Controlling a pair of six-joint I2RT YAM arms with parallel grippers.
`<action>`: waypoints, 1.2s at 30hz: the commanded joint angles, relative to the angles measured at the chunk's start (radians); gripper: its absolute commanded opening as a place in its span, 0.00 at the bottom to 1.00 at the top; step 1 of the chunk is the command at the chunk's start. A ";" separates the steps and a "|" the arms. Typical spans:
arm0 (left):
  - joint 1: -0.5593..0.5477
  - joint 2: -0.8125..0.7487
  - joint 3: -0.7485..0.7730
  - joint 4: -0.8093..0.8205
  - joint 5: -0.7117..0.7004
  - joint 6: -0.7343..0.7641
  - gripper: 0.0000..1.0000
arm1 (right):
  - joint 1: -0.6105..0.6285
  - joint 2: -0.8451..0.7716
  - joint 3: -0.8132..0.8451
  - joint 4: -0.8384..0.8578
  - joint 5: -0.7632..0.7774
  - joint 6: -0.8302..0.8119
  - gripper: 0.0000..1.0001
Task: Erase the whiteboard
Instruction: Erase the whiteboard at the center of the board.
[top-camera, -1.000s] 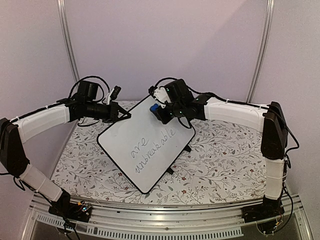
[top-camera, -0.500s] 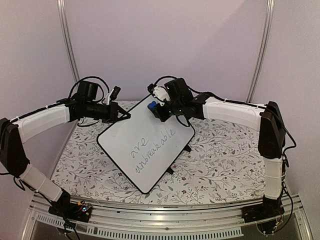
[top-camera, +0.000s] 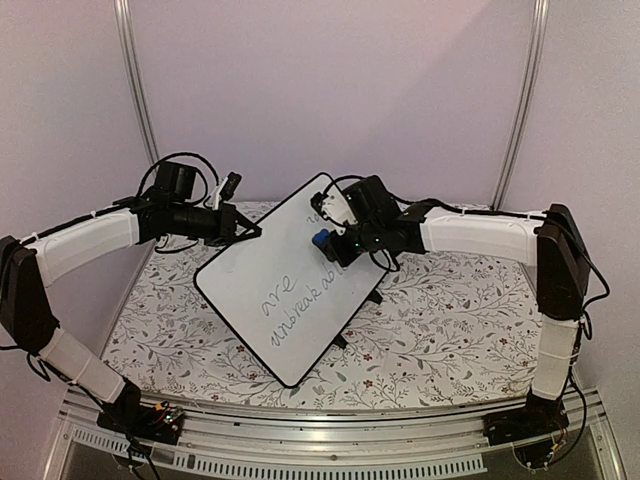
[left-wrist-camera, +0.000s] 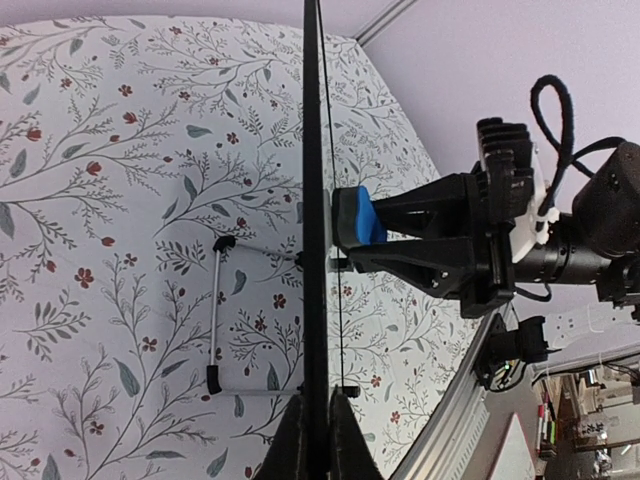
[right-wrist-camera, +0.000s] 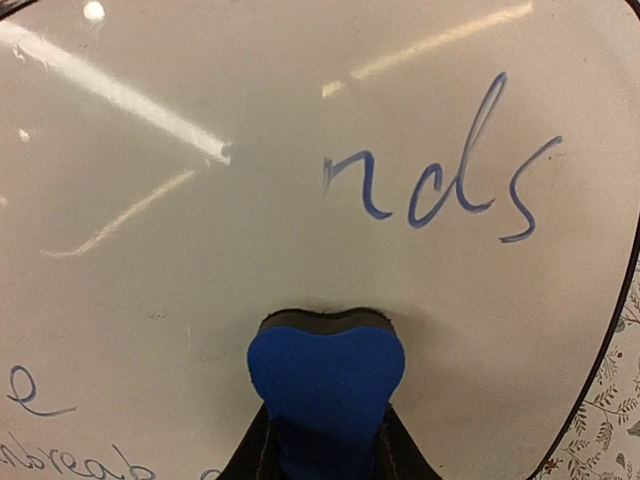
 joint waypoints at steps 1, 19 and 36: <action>-0.007 0.004 -0.003 0.053 0.020 0.078 0.00 | -0.003 0.033 0.065 -0.047 -0.012 -0.006 0.20; -0.006 0.004 -0.006 0.053 0.011 0.081 0.00 | -0.009 0.088 0.136 -0.092 -0.013 -0.009 0.21; -0.008 0.013 -0.005 0.053 0.020 0.078 0.00 | -0.009 0.067 0.186 -0.080 -0.018 -0.012 0.21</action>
